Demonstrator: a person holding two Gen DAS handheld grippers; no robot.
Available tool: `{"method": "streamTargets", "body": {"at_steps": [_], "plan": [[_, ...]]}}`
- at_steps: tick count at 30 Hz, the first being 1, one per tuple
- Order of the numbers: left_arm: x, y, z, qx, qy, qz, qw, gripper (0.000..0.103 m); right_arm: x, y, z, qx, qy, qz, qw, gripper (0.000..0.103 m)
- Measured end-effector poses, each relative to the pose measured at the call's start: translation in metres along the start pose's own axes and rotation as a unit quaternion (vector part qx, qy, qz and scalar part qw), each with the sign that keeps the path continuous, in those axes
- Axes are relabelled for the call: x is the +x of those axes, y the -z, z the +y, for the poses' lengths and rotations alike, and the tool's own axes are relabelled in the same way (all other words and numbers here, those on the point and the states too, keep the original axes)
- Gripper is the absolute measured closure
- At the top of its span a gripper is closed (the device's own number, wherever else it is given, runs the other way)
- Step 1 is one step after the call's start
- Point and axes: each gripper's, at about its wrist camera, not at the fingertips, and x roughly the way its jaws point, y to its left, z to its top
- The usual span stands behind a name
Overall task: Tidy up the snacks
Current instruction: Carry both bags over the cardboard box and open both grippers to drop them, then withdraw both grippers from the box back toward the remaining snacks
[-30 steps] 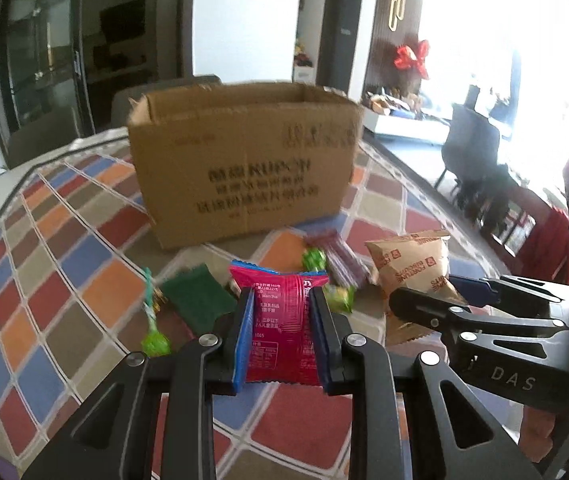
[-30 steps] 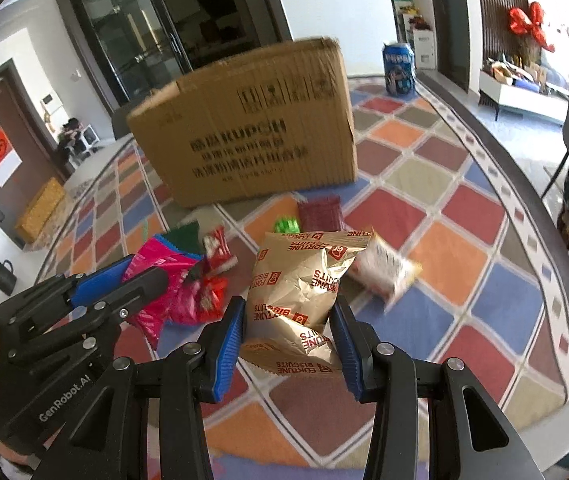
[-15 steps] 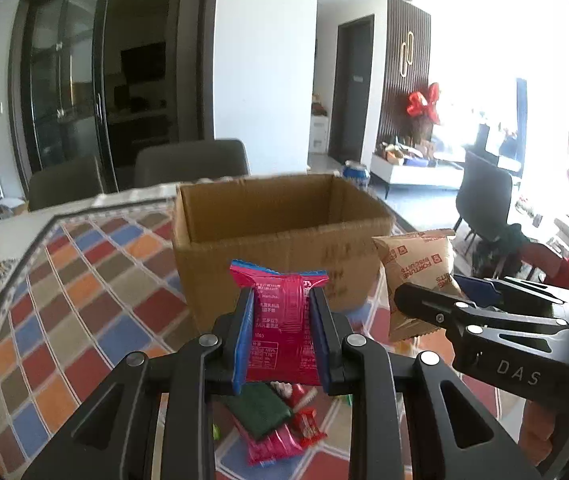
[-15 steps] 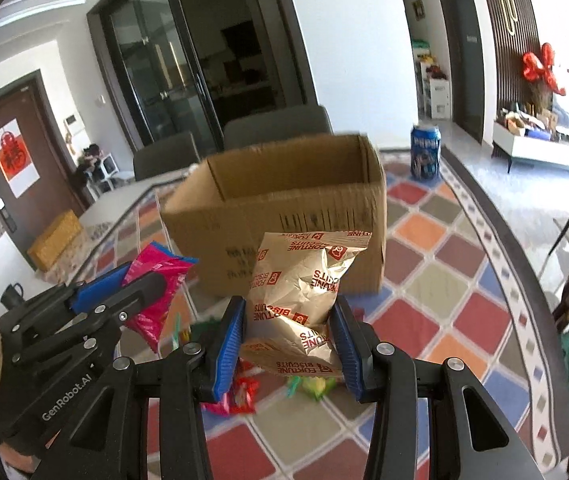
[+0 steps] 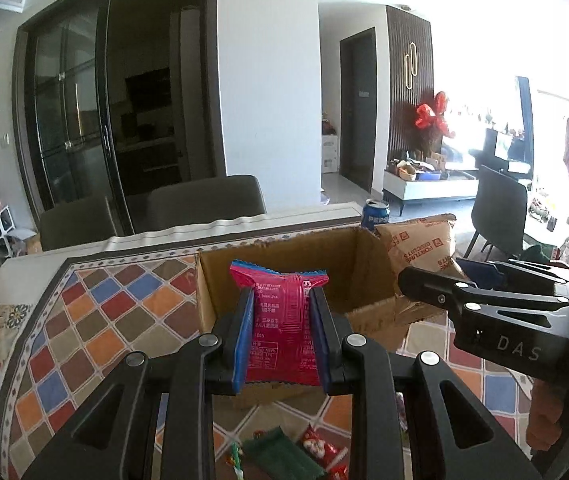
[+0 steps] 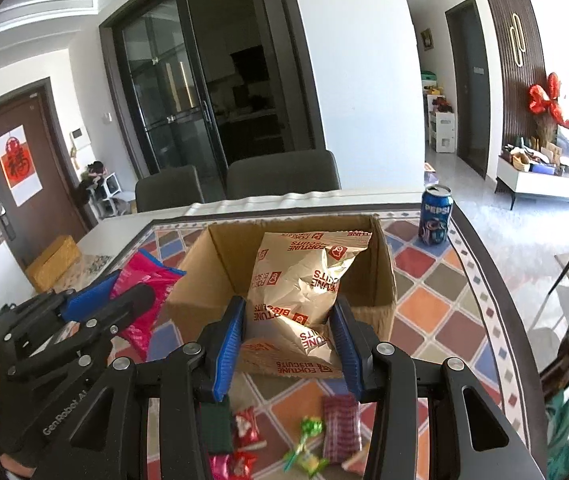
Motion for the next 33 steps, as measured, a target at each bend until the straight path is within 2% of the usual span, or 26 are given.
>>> {"method": "streamTargets", "body": {"at_steps": [4,10,21,22,24,25,26,27,29,33], "plan": [[0.016,-0.012,0.006,-0.003,-0.002,0.006,1.0,0.076,0.012,-0.014,-0.003,0.001,0.002,-0.001,1.0,0.059],[0.047,-0.024,0.013,0.001,-0.007,0.033,0.9994,0.076,0.039,-0.031,-0.009,0.001,0.001,0.02,1.0,0.058],[0.097,-0.028,0.027,-0.014,0.006,0.097,0.9952,0.075,0.09,-0.043,-0.02,0.005,-0.008,0.08,0.997,0.058],[0.099,-0.029,0.028,-0.015,0.006,0.098,0.995,0.073,0.094,-0.043,-0.021,0.005,-0.008,0.085,0.996,0.058],[0.099,-0.029,0.029,-0.011,0.003,0.1,0.9949,0.061,0.104,-0.044,-0.02,0.002,-0.008,0.095,0.995,0.058],[0.098,-0.029,0.03,-0.01,-0.004,0.098,0.9952,0.053,0.108,-0.044,-0.019,-0.001,-0.003,0.099,0.995,0.053],[0.098,-0.029,0.031,-0.01,-0.008,0.096,0.9953,0.05,0.11,-0.044,-0.019,-0.003,0.008,0.103,0.995,0.042],[0.096,-0.029,0.033,-0.01,-0.014,0.094,0.9954,0.05,0.111,-0.045,-0.02,-0.002,0.015,0.102,0.995,0.037],[0.093,-0.027,0.036,-0.013,-0.024,0.098,0.9948,0.05,0.108,-0.043,-0.022,0.002,0.03,0.094,0.995,0.036],[0.081,-0.023,0.036,-0.014,-0.031,0.1,0.9945,0.048,0.099,-0.04,-0.019,0.001,0.032,0.094,0.995,0.036]]}}
